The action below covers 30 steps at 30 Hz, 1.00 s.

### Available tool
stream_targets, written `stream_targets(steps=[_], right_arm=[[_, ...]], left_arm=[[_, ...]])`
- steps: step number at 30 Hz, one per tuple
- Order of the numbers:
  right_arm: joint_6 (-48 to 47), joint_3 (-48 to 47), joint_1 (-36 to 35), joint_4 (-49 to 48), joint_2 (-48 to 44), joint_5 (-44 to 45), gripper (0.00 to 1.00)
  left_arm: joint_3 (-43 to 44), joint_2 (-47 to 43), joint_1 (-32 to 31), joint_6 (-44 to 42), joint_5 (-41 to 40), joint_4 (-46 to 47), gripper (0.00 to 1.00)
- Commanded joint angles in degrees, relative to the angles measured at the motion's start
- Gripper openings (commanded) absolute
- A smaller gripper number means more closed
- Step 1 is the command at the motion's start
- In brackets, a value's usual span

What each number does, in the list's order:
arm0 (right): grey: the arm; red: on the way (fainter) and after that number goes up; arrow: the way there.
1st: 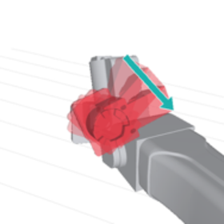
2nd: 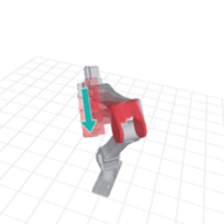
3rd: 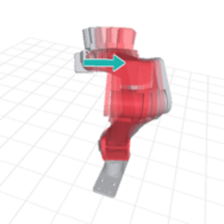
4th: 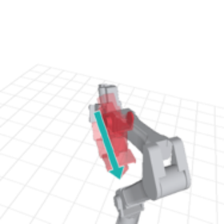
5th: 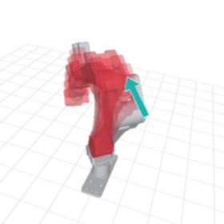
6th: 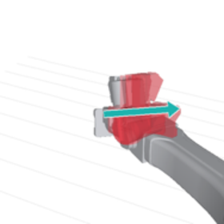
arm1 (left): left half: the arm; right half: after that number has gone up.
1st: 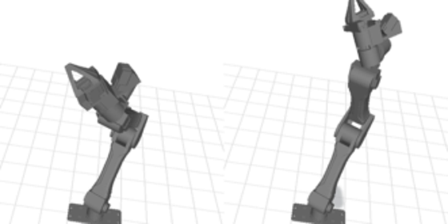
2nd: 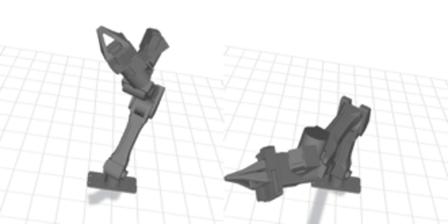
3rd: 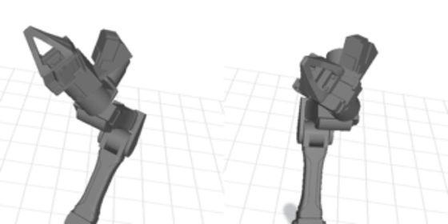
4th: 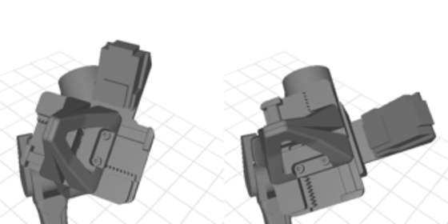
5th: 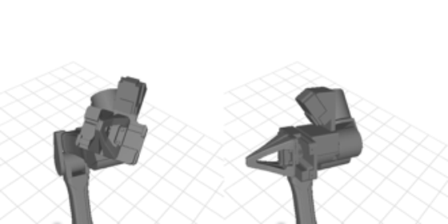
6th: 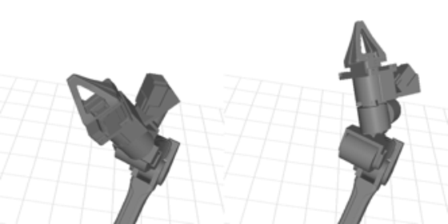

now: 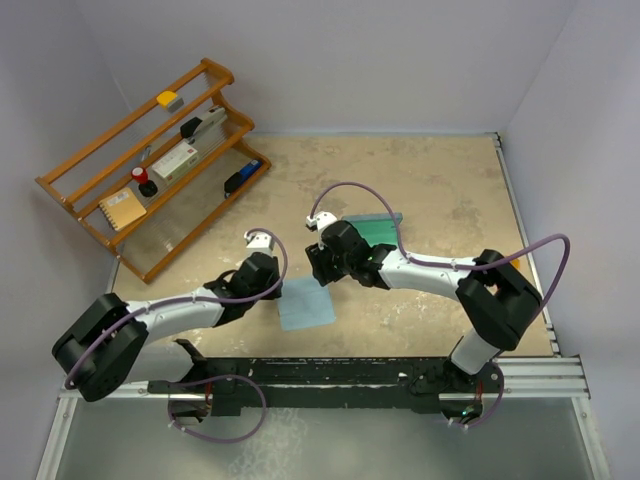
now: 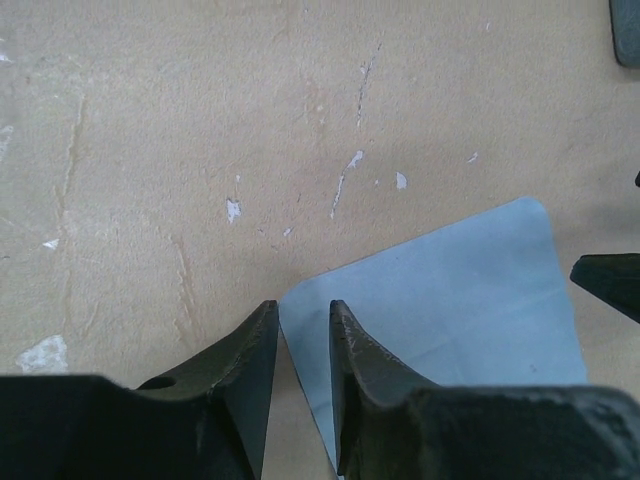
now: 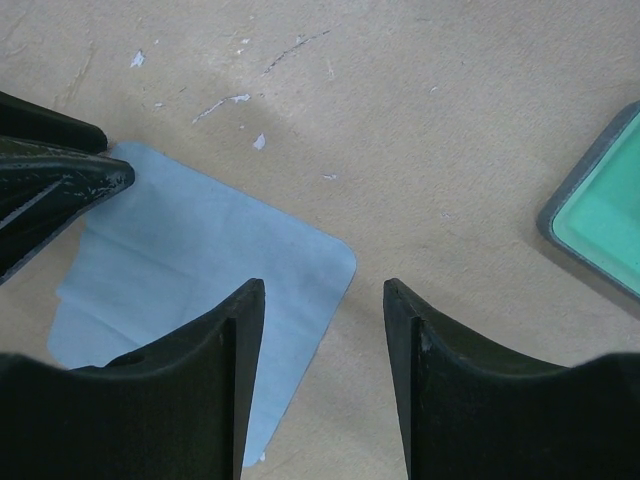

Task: Organize the sunglasses
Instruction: Fold the glasses cleaning cloth at the center of the board.

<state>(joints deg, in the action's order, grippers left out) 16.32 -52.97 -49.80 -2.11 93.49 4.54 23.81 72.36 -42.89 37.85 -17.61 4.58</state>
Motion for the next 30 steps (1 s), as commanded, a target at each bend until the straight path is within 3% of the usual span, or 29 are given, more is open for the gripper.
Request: stream_targets(steps=[1, 15, 30], right_arm=[[0.6, 0.3, 0.2, -1.3, -0.1, -1.1, 0.54], [0.7, 0.6, 0.4, -1.2, -0.6, -0.9, 0.54], [1.2, 0.6, 0.8, -1.2, -0.6, -0.7, 0.54]], left_arm=[[1.6, -2.8, -0.2, -1.2, -2.7, -0.2, 0.25], [1.4, 2.2, -0.3, -0.9, -1.0, 2.7, 0.27], [0.6, 0.3, -1.8, 0.5, 0.3, 0.9, 0.26]])
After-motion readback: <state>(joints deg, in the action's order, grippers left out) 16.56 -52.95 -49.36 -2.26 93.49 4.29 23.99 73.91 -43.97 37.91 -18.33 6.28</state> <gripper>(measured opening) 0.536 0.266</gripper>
